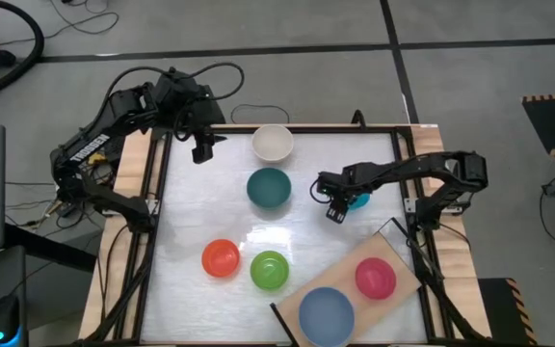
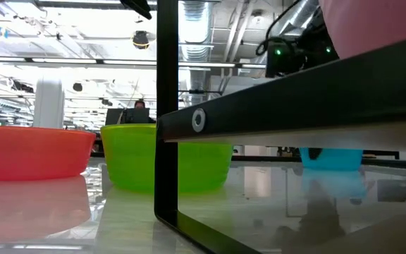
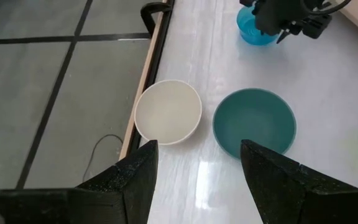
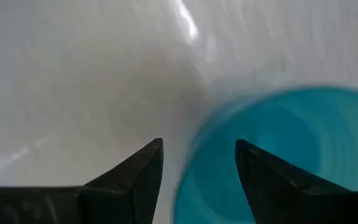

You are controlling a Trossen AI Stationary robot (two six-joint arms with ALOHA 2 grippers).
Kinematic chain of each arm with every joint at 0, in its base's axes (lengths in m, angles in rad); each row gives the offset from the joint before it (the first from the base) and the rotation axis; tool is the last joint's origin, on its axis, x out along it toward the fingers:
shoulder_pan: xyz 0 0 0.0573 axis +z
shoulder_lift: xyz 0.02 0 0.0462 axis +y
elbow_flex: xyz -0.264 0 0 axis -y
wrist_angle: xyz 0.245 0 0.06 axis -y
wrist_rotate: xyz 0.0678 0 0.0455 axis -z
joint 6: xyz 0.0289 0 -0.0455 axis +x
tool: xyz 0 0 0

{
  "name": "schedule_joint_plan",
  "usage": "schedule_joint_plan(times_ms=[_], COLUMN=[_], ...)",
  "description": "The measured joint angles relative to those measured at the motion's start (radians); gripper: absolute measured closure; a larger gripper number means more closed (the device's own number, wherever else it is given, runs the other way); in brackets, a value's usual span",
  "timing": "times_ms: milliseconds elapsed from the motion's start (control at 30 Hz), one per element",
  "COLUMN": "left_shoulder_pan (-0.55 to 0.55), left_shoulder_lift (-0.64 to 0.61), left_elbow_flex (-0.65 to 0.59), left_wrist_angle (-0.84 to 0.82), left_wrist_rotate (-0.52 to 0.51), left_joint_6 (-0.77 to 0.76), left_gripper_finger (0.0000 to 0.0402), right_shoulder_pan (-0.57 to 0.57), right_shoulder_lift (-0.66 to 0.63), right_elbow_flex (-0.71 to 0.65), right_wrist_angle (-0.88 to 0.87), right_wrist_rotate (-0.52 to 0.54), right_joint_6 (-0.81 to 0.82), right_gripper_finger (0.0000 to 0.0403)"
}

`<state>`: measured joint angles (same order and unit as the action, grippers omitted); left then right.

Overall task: Place and stack bowls onto a shelf
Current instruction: Stack the blue bowl on top of the pink bowl on the shelf

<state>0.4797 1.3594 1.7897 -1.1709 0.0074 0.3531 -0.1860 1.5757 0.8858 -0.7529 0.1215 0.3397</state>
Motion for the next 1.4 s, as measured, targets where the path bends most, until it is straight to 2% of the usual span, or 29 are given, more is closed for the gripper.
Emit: schedule_joint_plan(times_ms=[133, 200, 300, 367, 567, 667, 800, 933, 1033, 1167, 1267, 1400], left_shoulder_pan=[0.000, 0.000, 0.000, 0.000, 0.000, 0.000, 0.000, 0.000, 0.000, 0.000, 0.000, 0.000], left_shoulder_lift=[0.000, 0.000, 0.000, 0.000, 0.000, 0.000, 0.000, 0.000, 0.000, 0.000, 0.000, 0.000], left_elbow_flex=[0.000, 0.000, 0.000, 0.000, 0.000, 0.000, 0.000, 0.000, 0.000, 0.000, 0.000, 0.000], left_wrist_angle=[0.001, 0.002, 0.002, 0.002, 0.002, 0.002, 0.002, -0.001, -0.007, -0.009, -0.008, 0.002], left_wrist_rotate=[0.000, 0.000, 0.000, 0.000, 0.000, 0.000, 0.000, 0.000, 0.000, 0.000, 0.000, 0.000], left_joint_6=[0.003, 0.003, 0.003, 0.002, 0.002, 0.003, 0.005, 0.005, 0.017, 0.026, 0.026, 0.027], left_gripper_finger=[0.0187, 0.0187, 0.0187, 0.0187, 0.0187, 0.0187, 0.0187, 0.0187, 0.0187, 0.0187, 0.0187, 0.0187], right_shoulder_pan=[0.004, 0.012, 0.026, 0.035, 0.052, 0.091, 0.213, 0.381, 0.538, 0.743, 0.883, 1.023], right_shoulder_lift=[0.000, -0.003, -0.019, -0.036, -0.135, -0.206, -0.308, -0.383, -0.407, -0.408, -0.390, -0.341], right_elbow_flex=[-0.012, -0.006, 0.004, 0.012, 0.110, 0.188, 0.285, 0.364, 0.399, 0.407, 0.407, 0.407], right_wrist_angle=[0.023, 0.019, 0.018, 0.005, -0.084, -0.167, -0.210, -0.216, -0.221, -0.231, -0.230, -0.248], right_wrist_rotate=[-0.006, -0.006, -0.007, -0.001, 0.003, -0.001, -0.125, -0.216, -0.225, -0.220, -0.176, -0.124], right_joint_6=[0.010, 0.019, 0.024, 0.028, 0.022, -0.053, -0.254, -0.283, -0.164, 0.140, 0.347, 0.506], right_gripper_finger=[0.0213, 0.0257, 0.0350, 0.0381, 0.0381, 0.0381, 0.0381, 0.0381, 0.0381, 0.0381, 0.0381, 0.0381])
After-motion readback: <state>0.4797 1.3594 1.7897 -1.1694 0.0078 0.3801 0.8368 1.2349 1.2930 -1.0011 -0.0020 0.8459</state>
